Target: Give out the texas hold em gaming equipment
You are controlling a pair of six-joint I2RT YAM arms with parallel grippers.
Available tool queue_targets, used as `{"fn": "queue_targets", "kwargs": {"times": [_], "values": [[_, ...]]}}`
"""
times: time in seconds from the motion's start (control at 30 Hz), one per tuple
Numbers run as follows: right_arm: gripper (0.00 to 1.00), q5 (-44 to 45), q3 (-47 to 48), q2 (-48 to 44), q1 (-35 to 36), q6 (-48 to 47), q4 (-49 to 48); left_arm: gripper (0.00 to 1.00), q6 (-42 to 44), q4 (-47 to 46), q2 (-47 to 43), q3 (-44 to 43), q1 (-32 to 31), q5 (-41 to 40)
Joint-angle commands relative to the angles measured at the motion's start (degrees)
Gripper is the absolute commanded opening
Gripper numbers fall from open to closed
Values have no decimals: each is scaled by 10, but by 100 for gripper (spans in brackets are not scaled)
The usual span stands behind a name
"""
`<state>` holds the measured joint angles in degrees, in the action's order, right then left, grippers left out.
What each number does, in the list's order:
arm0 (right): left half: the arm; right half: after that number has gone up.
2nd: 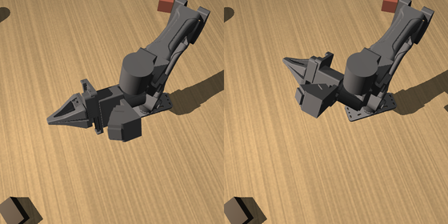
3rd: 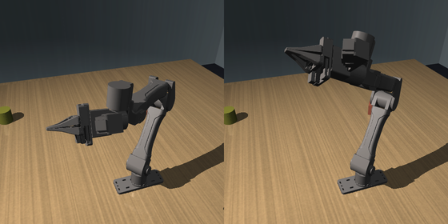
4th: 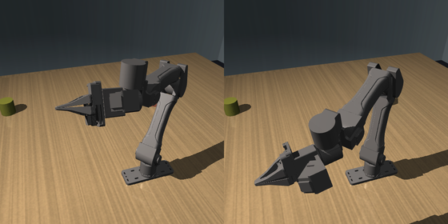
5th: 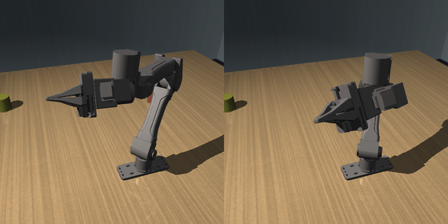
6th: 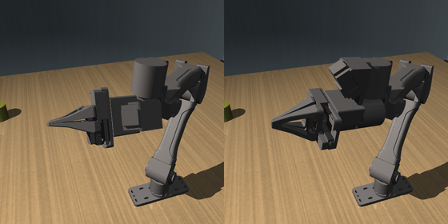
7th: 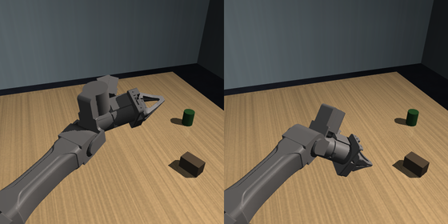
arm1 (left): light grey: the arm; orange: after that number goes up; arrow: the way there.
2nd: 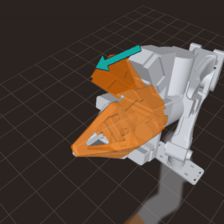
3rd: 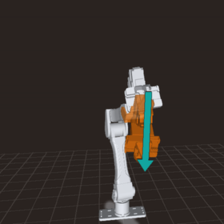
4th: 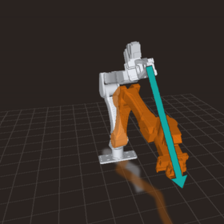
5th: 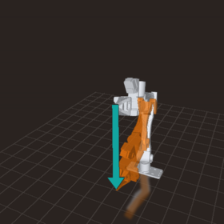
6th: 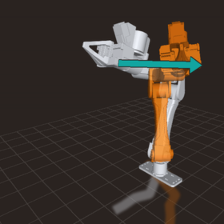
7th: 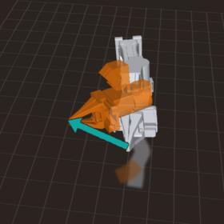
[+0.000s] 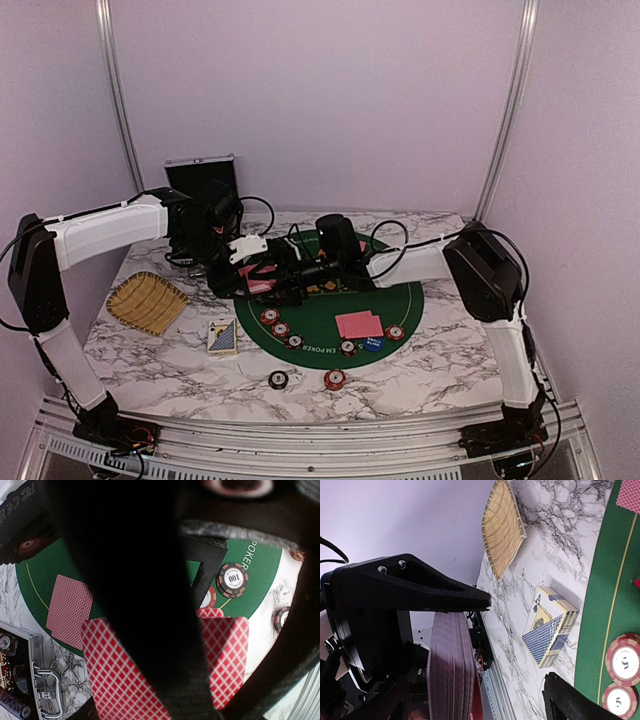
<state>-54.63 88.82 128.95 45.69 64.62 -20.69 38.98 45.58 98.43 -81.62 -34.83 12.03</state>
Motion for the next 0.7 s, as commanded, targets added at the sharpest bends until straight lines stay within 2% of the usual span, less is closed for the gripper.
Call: {"fn": "queue_targets", "kwargs": {"times": [0.0, 0.67], "values": [[90, -14, 42, 16, 12, 32, -70, 0, -2, 6, -10, -15, 0, 8], [88, -19, 126, 90, 25, 68, -82, 0, -3, 6, -10, -10, 0, 11]]}}
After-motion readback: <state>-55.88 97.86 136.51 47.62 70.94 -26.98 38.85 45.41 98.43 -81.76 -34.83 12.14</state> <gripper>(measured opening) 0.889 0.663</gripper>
